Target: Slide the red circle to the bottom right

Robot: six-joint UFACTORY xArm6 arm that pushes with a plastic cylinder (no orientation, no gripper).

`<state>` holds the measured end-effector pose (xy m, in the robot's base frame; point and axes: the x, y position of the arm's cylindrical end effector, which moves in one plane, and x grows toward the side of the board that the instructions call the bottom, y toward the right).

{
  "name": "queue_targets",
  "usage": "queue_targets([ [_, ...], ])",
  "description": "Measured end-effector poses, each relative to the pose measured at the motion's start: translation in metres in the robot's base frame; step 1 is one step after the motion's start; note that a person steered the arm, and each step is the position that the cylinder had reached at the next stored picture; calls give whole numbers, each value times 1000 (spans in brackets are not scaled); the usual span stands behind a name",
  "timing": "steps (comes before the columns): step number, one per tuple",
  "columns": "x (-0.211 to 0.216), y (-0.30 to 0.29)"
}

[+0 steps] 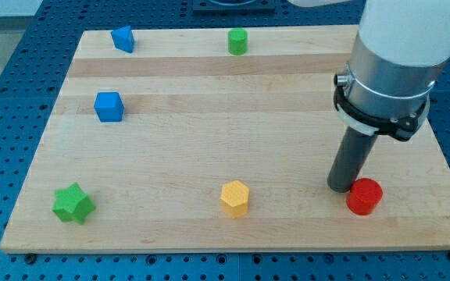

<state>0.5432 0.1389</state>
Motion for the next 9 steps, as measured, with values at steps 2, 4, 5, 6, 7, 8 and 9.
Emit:
queue_targets([
  [2,22,-16],
  [4,35,-21],
  [5,38,-21],
  [6,38,-11],
  [7,38,4],
  [8,38,20],
  [9,38,32],
])
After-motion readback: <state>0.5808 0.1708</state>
